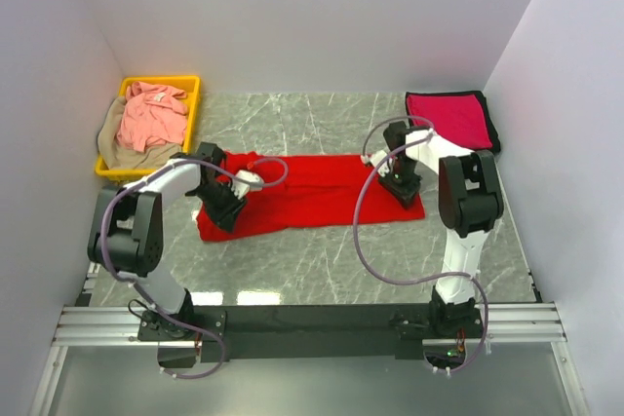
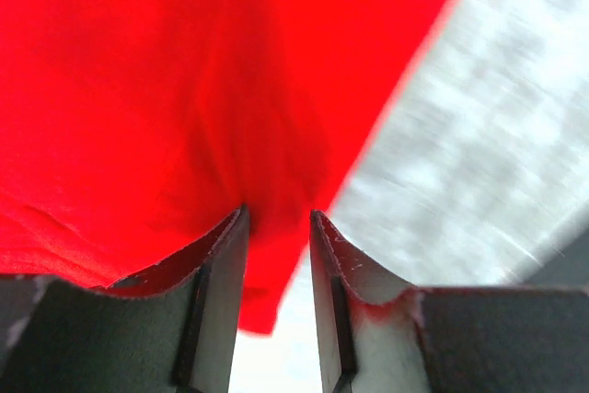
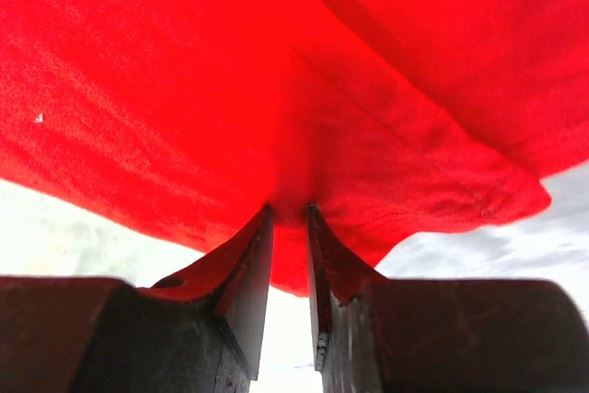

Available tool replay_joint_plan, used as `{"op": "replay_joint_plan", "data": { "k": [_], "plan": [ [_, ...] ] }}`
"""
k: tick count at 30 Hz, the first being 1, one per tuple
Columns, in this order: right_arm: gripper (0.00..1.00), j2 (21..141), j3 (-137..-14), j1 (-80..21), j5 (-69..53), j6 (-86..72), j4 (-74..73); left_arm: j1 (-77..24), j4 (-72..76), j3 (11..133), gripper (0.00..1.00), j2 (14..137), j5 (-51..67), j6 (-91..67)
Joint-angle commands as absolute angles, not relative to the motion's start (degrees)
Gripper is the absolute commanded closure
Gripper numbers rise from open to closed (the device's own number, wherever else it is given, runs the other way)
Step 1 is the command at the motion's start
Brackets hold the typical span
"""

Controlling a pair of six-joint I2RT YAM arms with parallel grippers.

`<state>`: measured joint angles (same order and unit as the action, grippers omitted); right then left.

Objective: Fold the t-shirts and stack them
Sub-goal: Fold the tshirt

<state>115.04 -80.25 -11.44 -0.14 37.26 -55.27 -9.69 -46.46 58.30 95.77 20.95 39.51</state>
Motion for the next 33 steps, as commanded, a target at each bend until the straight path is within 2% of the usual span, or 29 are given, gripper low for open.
{"op": "replay_joint_plan", "data": {
  "k": [1, 4, 5, 6, 7, 9, 12, 15, 18, 22, 33],
  "plan": [
    [0.73, 111.45, -75.94, -10.20, 0.45, 39.90, -60.28, -10.55, -56.85, 57.22, 0.62, 90.54, 28.54, 44.38],
    [0.71, 107.06, -78.38, -10.02, -7.18, 42.01, -63.53, -8.54, -61.87, 61.07, 0.61, 86.93, 33.29, 45.53],
    [0.67, 106.09, -80.57, -10.02, -9.90, 42.27, -64.85, -5.22, -62.75, 62.91, 0.59, 86.58, 37.31, 45.44],
    [0.62, 107.22, -93.30, -10.28, -18.81, 39.75, -68.26, -0.49, -62.49, 70.06, 0.55, 89.01, 42.05, 42.57],
    [0.62, 107.23, -93.43, -10.28, -21.85, 39.73, -68.29, -0.44, -62.49, 72.49, 0.55, 89.03, 42.10, 42.54],
    [0.61, 110.20, -103.56, -10.81, -25.91, 36.14, -68.64, 1.93, -59.60, 76.97, 0.43, 92.63, 43.42, 37.45],
    [0.61, 114.24, -113.08, -12.04, -32.86, 31.30, -67.07, 2.02, -50.48, 81.73, 0.40, 95.79, 40.53, 30.34],
    [0.60, 116.71, -116.27, -13.88, -35.59, 26.90, -62.33, 2.02, -39.23, 83.05, 0.37, 98.78, 38.07, 23.92],
    [0.60, 118.82, -117.33, -15.29, -36.30, 25.40, -59.77, 1.32, -35.77, 87.00, 0.37, 104.57, 37.09, 20.83],
    [0.60, 120.32, -116.90, -15.65, -35.34, 26.10, -60.29, 0.35, -39.72, 97.09, 0.38, 113.28, 40.67, 18.90],
    [0.62, 116.10, -107.76, -15.29, -31.73, 27.33, -57.92, -5.18, -39.38, 100.37, 0.37, 122.07, 42.72, 15.47]
  ]
}}
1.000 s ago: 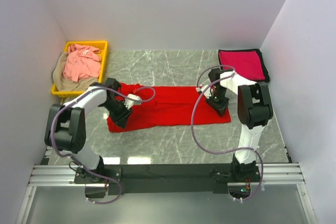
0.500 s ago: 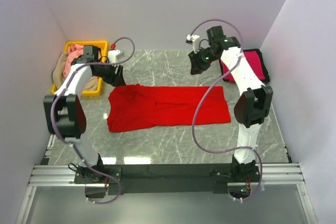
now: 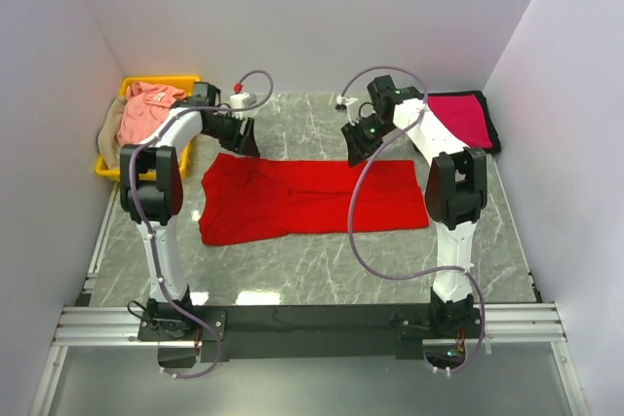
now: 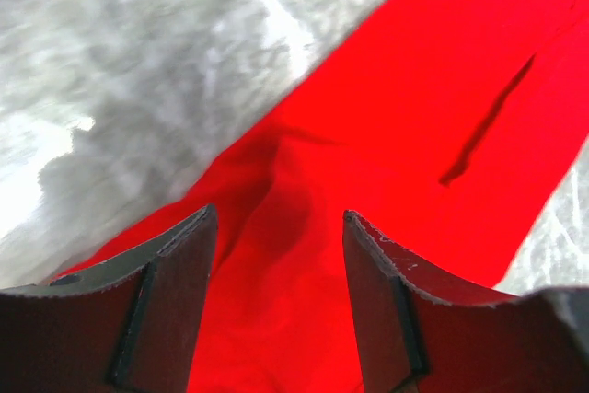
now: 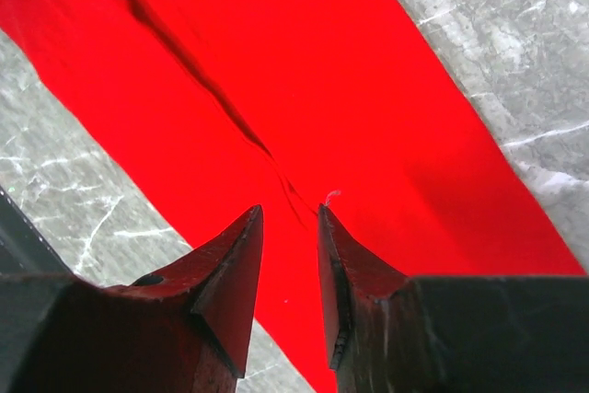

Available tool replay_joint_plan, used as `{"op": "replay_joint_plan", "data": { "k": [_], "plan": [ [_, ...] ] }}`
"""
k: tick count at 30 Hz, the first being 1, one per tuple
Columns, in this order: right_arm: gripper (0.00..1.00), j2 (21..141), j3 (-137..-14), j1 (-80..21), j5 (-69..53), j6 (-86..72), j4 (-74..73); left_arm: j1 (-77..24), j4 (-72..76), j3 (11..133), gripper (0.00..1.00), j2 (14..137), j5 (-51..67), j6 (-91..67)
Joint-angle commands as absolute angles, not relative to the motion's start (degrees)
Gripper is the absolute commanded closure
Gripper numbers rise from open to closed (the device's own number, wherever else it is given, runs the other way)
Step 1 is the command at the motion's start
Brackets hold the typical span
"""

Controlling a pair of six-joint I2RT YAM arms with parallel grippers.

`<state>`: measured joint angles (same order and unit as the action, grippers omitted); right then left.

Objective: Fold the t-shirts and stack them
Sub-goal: Fold the tshirt

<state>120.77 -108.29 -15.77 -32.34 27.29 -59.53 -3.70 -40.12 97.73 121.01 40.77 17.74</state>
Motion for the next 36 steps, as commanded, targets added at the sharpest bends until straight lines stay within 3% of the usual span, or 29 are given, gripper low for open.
{"op": "replay_joint_plan", "data": {
  "k": [1, 11, 17, 22, 29, 36],
  "plan": [
    [0.63, 116.19, -107.67, -15.12, -31.73, 27.16, -57.92, -5.53, -39.64, 101.33, 0.38, 123.73, 42.28, 15.29],
    [0.63, 116.72, -108.63, -13.71, -32.17, 26.63, -59.06, -8.00, -37.26, 102.22, 0.41, 125.95, 34.54, 14.76],
    [0.63, 116.72, -108.54, -13.71, -31.38, 26.89, -58.97, -8.17, -41.92, 103.63, 0.53, 125.78, 39.45, 18.01],
    [0.64, 116.72, -108.11, -13.71, -30.68, 27.25, -59.15, -8.52, -45.16, 103.09, 0.54, 125.15, 43.41, 19.95],
    [0.64, 116.63, -107.84, -13.62, -31.11, 26.72, -58.71, -9.49, -37.62, 99.41, 0.99, 120.07, 44.65, 18.81],
    [0.64, 117.07, -108.46, -13.71, -31.29, 26.72, -59.50, -13.79, -34.90, 92.56, 0.99, 111.99, 41.76, 22.85]
  ]
}}
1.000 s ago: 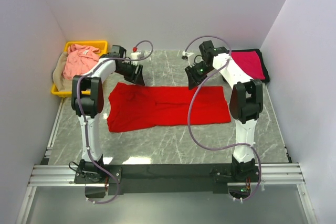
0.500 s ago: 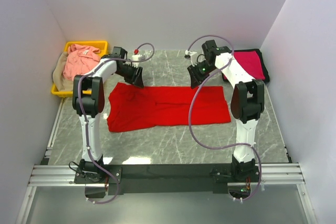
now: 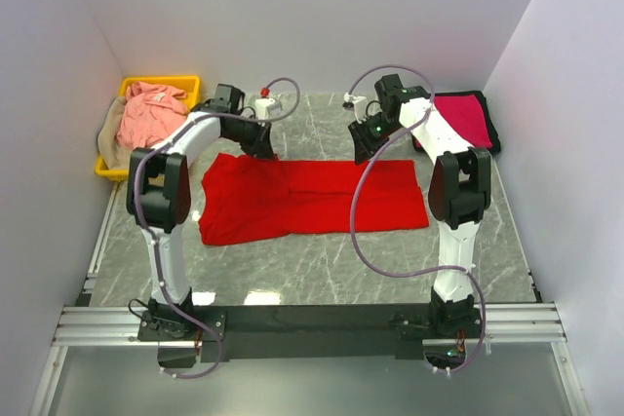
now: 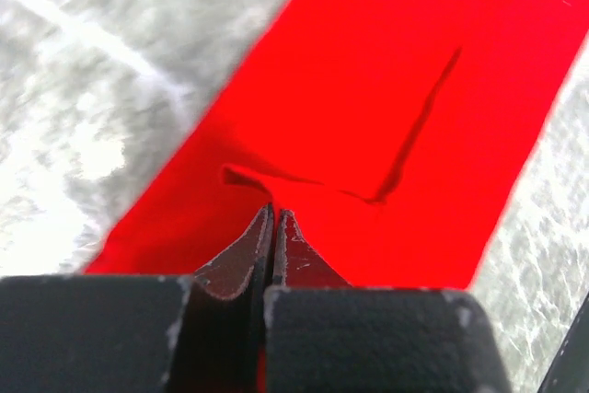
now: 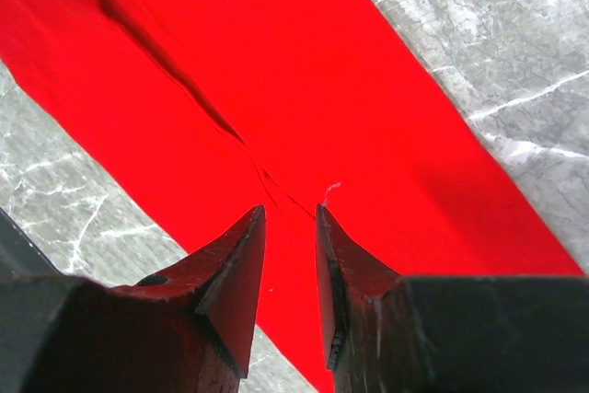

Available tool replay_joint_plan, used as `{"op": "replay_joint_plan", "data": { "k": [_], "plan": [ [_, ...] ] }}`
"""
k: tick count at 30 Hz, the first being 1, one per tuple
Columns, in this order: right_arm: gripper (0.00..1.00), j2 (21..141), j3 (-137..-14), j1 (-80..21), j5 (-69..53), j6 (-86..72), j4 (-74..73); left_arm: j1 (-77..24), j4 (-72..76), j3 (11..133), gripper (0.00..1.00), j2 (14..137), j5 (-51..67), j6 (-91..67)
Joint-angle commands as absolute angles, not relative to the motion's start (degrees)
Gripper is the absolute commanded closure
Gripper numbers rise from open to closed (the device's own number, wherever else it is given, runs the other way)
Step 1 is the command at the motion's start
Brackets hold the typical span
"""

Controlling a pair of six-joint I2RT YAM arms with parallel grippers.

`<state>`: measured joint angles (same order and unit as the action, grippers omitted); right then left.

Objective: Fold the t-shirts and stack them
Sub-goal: Fold the tshirt

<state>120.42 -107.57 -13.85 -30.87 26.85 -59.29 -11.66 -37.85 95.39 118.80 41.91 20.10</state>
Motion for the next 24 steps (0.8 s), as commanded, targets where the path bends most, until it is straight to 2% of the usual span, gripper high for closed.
{"op": "replay_joint_plan", "data": {
  "k": [1, 6, 7, 9, 13, 17, 20, 24],
  "plan": [
    [0.64, 117.07, -108.37, -13.62, -31.38, 26.72, -59.50, -14.93, -34.37, 90.90, 0.99, 111.02, 40.09, 23.63],
    [0.64, 117.07, -108.54, -13.71, -31.64, 27.16, -60.29, -17.93, -33.49, 77.82, 0.94, 104.61, 35.87, 27.42],
    [0.64, 117.07, -108.46, -13.71, -31.81, 27.42, -60.47, -18.63, -33.49, 75.78, 0.85, 103.63, 34.29, 28.47],
    [0.64, 117.07, -108.46, -13.89, -31.99, 28.03, -61.25, -19.07, -33.83, 69.98, 0.73, 99.43, 33.40, 30.40],
    [0.64, 117.33, -108.11, -14.24, -31.91, 28.65, -61.61, -19.16, -36.63, 62.33, 0.54, 89.49, 35.33, 36.64],
    [0.64, 118.21, -109.07, -14.50, -31.82, 29.00, -62.40, -17.67, -39.81, 62.65, 0.52, 84.55, 35.77, 36.83],
    [0.64, 118.91, -109.77, -14.50, -30.07, 28.48, -61.88, -12.58, -40.08, 66.60, 0.52, 86.48, 37.53, 32.36],
    [0.65, 121.45, -111.52, -14.59, -27.69, 27.51, -61.61, -9.23, -35.96, 70.04, 0.52, 94.19, 31.83, 26.28]
  ]
}}
